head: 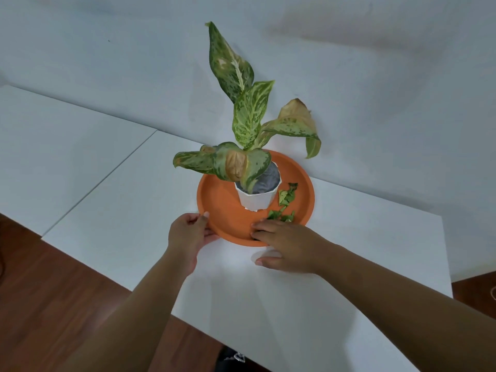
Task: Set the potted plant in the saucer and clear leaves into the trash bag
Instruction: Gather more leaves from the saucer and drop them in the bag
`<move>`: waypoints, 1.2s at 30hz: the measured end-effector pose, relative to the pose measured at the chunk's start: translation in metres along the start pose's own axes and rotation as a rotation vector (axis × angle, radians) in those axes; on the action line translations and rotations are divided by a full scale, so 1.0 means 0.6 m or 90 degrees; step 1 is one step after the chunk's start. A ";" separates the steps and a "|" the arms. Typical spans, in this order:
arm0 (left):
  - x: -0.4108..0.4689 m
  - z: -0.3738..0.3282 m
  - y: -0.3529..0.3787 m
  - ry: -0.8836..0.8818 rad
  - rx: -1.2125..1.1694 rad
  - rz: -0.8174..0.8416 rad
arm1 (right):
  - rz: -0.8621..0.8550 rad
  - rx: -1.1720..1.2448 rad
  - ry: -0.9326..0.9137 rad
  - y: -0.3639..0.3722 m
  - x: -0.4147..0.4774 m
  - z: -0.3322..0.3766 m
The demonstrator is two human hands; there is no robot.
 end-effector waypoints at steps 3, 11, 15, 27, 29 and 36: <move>0.030 -0.012 -0.015 0.003 0.025 0.008 | 0.001 0.013 -0.001 -0.002 -0.004 -0.001; 0.044 -0.095 -0.043 0.292 0.361 -0.042 | -0.106 0.144 0.180 -0.071 0.021 -0.101; 0.003 -0.118 0.001 0.493 0.479 0.009 | -0.071 0.070 0.226 -0.066 0.046 -0.120; -0.033 -0.089 0.116 0.541 0.616 0.349 | 0.054 0.102 0.161 -0.029 0.024 -0.057; -0.026 -0.088 0.120 0.506 0.594 0.362 | 0.010 0.154 0.164 -0.045 0.026 -0.062; -0.027 -0.054 0.175 0.318 0.484 0.524 | 0.008 0.058 0.201 -0.044 0.027 -0.075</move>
Point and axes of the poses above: each hand's wrist, its own x-axis towards the middle knuckle, its own y-axis out of the palm, z = x × y, the point moved 9 cm from there along x, towards the middle knuckle, and after that the axes turned 11 degrees about y, right-handed, at the moved point
